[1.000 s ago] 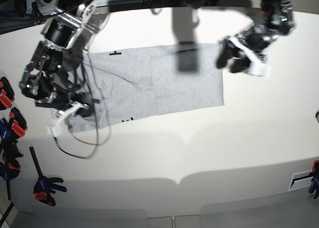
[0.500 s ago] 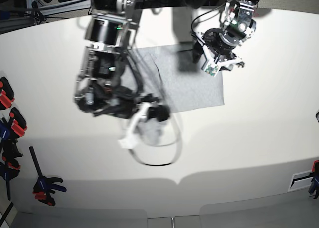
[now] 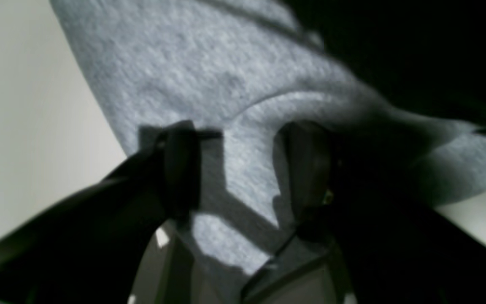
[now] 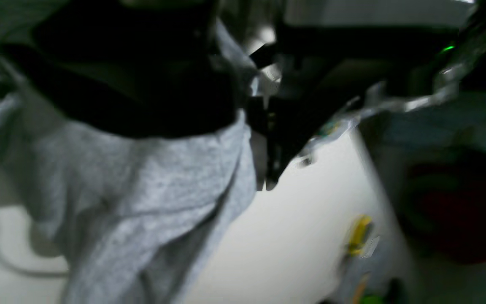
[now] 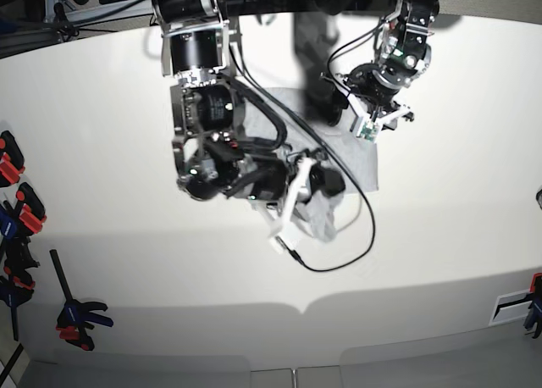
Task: Fold the T-shirt properly
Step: 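Fold the lifted end over onto the left-folded section with the right gripper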
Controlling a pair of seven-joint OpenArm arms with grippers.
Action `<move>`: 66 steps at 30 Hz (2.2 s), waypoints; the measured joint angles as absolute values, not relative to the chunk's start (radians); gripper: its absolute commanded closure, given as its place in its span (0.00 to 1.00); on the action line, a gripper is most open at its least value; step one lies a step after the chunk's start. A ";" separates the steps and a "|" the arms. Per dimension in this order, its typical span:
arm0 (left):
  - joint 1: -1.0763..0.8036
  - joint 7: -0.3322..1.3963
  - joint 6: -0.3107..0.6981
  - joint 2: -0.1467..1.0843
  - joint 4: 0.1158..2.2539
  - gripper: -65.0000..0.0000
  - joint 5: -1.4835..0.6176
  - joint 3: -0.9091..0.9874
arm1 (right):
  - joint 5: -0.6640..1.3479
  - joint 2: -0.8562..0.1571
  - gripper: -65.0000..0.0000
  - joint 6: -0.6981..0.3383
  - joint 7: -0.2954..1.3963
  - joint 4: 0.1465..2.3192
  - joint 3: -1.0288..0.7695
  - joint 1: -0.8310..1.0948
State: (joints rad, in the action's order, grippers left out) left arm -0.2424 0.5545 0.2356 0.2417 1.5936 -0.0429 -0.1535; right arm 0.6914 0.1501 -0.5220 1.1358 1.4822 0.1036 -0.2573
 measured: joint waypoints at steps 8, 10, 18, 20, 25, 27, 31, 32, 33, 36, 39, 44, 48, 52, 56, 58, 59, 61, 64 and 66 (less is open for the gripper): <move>-0.252 0.764 0.230 0.244 1.723 0.51 0.008 -0.215 | 0.601 0.147 1.00 -0.514 1.058 1.482 0.203 -0.257; -0.263 0.860 0.232 0.244 1.790 0.51 0.084 -0.218 | 0.601 0.147 1.00 -0.514 1.036 1.482 0.220 -0.256; -0.290 1.041 0.097 0.340 2.063 0.51 0.173 -0.217 | 0.598 0.147 1.00 -0.514 1.036 1.482 0.228 -0.254; -0.310 1.042 0.059 0.368 2.093 0.51 0.175 -0.217 | 0.598 0.147 1.00 -0.514 1.036 1.482 0.228 -0.255; -0.327 1.056 -0.107 0.433 2.103 0.51 0.288 -0.221 | 0.636 0.147 1.00 -0.514 1.036 1.482 0.229 -0.254; -0.331 1.087 -0.151 0.451 2.103 0.51 0.371 -0.219 | 0.658 0.146 1.00 -0.515 1.034 1.482 0.249 -0.255; -0.336 1.111 -0.191 0.451 2.103 0.51 0.440 -0.221 | 0.659 0.147 1.00 -0.518 1.037 1.482 0.320 -0.255; -0.335 1.111 -0.193 0.449 2.103 0.51 0.443 -0.221 | 0.659 0.147 1.00 -0.518 1.037 1.482 0.338 -0.255; -0.335 1.111 -0.195 0.449 2.103 0.51 0.445 -0.221 | 0.657 0.146 1.00 -0.518 1.037 1.482 0.356 -0.255; -0.335 1.113 -0.195 0.449 2.103 0.51 0.445 -0.221 | 0.655 0.146 0.91 -0.518 1.037 1.482 0.408 -0.255; -0.336 1.113 -0.195 0.449 2.103 0.51 0.445 -0.221 | 0.657 0.146 0.61 -0.519 1.013 1.482 0.455 -0.255; -0.335 1.124 -0.195 0.449 2.103 0.51 0.472 -0.221 | 0.666 0.146 0.54 -0.519 0.986 1.482 0.536 -0.255; -0.335 1.139 -0.195 0.453 2.103 0.51 0.521 -0.221 | 0.666 0.147 0.54 -0.519 0.987 1.482 0.561 -0.261; -0.336 1.149 -0.196 0.458 2.103 0.51 0.525 -0.221 | 0.560 0.147 0.55 -0.518 1.026 1.544 0.506 -0.271; -0.337 1.149 -0.199 0.457 2.103 0.51 0.524 -0.221 | 0.273 0.150 0.56 -0.461 1.114 1.699 0.378 -0.259; -0.336 1.149 -0.199 0.458 2.103 0.51 0.524 -0.221 | 0.157 0.148 0.56 -0.456 1.128 1.782 0.291 -0.223; -0.336 1.149 -0.199 0.458 2.103 0.51 0.524 -0.221 | 0.156 0.147 0.56 -0.451 1.133 1.822 0.247 -0.199; -0.336 1.148 -0.200 0.457 2.103 0.51 0.524 -0.221 | 0.225 0.138 0.56 -0.451 1.142 1.888 0.166 -0.147; -0.336 1.146 -0.199 0.458 2.103 0.51 0.525 -0.221 | 0.297 0.081 0.56 -0.456 1.155 1.919 0.067 -0.080; -0.335 1.146 -0.199 0.458 2.103 0.51 0.525 -0.221 | 0.294 0.033 0.56 -0.467 1.164 1.915 0.013 -0.030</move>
State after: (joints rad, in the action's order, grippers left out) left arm -0.3351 1.1458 -0.1993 0.4583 2.1029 0.5247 -0.2207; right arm 0.2935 0.0330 -0.4675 1.1637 1.9152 0.0128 -0.0299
